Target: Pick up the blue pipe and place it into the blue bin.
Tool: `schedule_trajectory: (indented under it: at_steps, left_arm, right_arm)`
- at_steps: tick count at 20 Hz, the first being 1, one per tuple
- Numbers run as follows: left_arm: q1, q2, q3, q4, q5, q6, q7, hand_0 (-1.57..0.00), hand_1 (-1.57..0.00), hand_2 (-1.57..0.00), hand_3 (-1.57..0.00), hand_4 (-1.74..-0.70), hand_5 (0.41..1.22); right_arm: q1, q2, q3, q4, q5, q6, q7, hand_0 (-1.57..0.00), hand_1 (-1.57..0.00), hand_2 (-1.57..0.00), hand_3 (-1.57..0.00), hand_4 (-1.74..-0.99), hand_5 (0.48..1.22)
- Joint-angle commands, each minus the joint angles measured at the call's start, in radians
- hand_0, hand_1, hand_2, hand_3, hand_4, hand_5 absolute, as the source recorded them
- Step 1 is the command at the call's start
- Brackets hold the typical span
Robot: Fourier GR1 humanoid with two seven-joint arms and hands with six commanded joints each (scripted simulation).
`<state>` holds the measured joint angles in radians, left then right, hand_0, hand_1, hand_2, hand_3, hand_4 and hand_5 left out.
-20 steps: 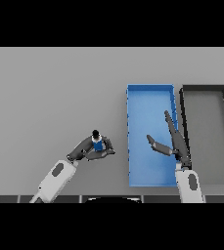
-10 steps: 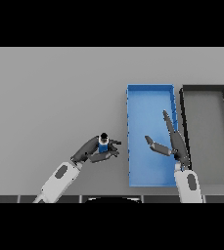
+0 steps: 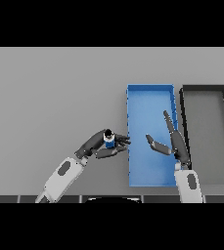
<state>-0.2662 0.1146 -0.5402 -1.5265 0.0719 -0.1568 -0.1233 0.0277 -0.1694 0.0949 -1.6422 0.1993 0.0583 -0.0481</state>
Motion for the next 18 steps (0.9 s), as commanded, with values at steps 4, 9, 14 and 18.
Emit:
schedule_trajectory:
  at_steps: [4,9,14,18]
  left_arm:
    - [-0.008,-0.012,0.003,-0.019,-0.002,-0.025,0.041,-1.57,-1.57,-1.57,-1.57,-1.47,1.220]
    - [0.004,-0.014,0.022,-0.011,-0.011,-0.057,0.031,-1.57,-1.57,-1.57,-1.57,-1.47,1.220]
    - [0.014,-0.021,0.035,-0.027,-0.031,-0.067,0.032,-1.57,-1.57,-1.57,-1.57,-1.47,1.221]
    - [0.020,-0.033,0.038,-0.032,-0.046,-0.081,0.050,-1.57,-1.57,-1.57,-1.57,-1.47,1.221]
  right_arm:
    - [0.010,-0.005,-0.002,-0.020,0.000,-0.002,-0.001,0.00,0.00,0.00,0.00,-1.124,0.578]
    - [0.053,-0.005,-0.005,-0.070,0.023,-0.035,0.021,0.00,0.00,0.00,0.00,-1.133,0.578]
    - [0.074,0.000,-0.014,-0.105,-0.021,-0.017,-0.026,0.00,-0.02,-0.02,0.00,-1.178,0.569]
    - [0.026,-0.034,-0.028,-0.214,-0.184,0.092,-0.057,0.00,-0.01,-0.02,0.00,-1.169,0.597]
